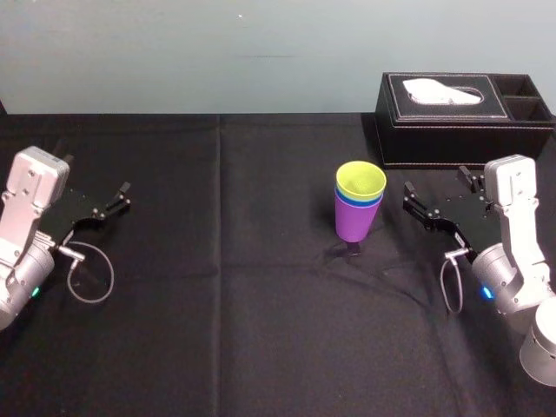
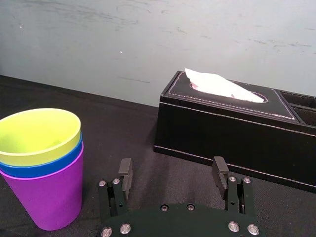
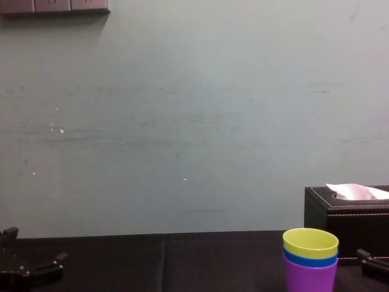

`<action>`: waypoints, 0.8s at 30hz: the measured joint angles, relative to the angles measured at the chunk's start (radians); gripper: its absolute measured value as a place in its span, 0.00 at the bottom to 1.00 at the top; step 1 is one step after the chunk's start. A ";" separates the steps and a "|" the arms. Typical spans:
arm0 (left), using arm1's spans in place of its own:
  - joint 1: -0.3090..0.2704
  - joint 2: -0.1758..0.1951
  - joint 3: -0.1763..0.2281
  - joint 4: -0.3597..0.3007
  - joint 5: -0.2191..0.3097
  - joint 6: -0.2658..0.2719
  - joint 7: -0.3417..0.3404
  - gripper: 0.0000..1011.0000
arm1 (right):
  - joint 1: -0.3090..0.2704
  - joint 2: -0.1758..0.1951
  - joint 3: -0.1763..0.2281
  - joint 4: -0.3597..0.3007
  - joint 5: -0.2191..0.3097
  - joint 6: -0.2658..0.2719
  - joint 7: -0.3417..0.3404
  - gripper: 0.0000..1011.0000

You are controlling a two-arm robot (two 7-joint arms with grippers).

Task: Stack the three plastic cups sequentially using one hand.

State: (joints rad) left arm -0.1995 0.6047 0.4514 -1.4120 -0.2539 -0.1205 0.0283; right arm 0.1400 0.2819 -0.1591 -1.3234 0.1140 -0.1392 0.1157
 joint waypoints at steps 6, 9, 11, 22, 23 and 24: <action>0.000 0.000 0.000 0.000 0.000 0.000 0.000 1.00 | 0.000 0.000 0.000 0.000 0.000 -0.001 -0.001 0.99; 0.000 0.000 0.000 0.000 0.000 0.000 0.000 1.00 | 0.000 0.000 0.000 -0.001 0.000 -0.001 -0.001 0.99; 0.000 0.000 0.000 0.000 0.000 0.000 0.000 1.00 | 0.000 0.000 0.000 -0.001 0.000 -0.001 -0.001 0.99; 0.000 0.000 0.000 0.000 0.000 0.000 0.000 1.00 | 0.000 0.000 0.000 -0.001 0.000 -0.002 -0.002 0.99; 0.000 0.000 0.000 0.000 0.000 0.000 0.000 1.00 | 0.000 0.000 0.000 -0.001 0.000 -0.002 -0.002 0.99; 0.000 0.000 0.000 0.000 0.000 0.000 0.000 1.00 | 0.000 0.000 0.000 -0.001 0.000 -0.002 -0.002 0.99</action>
State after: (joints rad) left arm -0.1996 0.6047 0.4514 -1.4120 -0.2539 -0.1205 0.0283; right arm 0.1397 0.2819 -0.1591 -1.3240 0.1140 -0.1410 0.1140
